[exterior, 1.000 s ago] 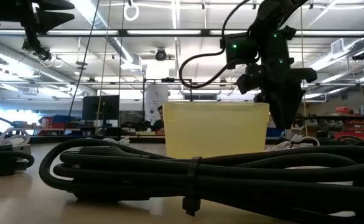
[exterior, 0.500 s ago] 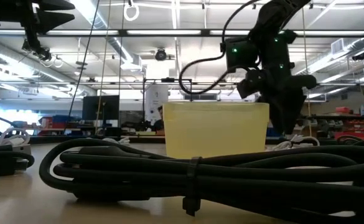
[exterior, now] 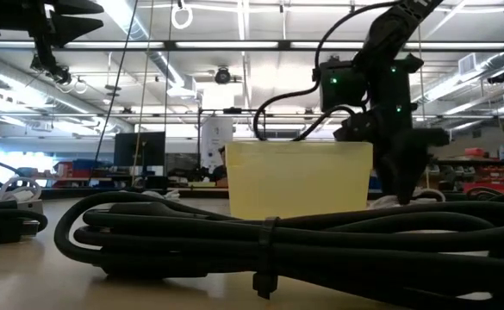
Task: Pick and place USB-C Cables
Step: Put the white charger cable into the yellow bin
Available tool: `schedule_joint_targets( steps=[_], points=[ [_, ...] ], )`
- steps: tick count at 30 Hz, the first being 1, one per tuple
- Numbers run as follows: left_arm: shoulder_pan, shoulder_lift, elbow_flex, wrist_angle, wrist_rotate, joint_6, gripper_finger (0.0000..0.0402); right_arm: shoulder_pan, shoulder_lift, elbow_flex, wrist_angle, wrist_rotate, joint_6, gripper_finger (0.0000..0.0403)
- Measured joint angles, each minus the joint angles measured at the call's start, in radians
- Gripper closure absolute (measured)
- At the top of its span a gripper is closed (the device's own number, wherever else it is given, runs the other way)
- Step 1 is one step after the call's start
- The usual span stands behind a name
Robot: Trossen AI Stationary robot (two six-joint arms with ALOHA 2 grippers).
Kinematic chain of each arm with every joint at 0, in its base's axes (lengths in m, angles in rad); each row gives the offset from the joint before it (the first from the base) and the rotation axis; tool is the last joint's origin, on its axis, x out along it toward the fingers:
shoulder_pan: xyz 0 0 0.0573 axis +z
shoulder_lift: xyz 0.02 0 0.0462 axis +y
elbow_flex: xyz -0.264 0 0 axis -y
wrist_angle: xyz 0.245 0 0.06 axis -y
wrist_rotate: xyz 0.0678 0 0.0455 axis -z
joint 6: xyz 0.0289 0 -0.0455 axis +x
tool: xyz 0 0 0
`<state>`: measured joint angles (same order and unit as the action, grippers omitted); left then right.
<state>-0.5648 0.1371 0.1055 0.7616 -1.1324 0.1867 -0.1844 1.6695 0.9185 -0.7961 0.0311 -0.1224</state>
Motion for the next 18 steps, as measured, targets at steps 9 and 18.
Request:
schedule_joint_targets(
  steps=[9,18],
  points=[
    [0.000,0.000,0.000,0.000,0.000,0.000,0.0271,0.001,-0.001,-0.019,0.003,-0.043,0.100,0.0366],
    [0.000,0.000,0.000,0.000,0.000,0.000,0.0271,0.003,-0.059,0.093,-0.176,-0.055,0.228,0.0366]
  ],
)
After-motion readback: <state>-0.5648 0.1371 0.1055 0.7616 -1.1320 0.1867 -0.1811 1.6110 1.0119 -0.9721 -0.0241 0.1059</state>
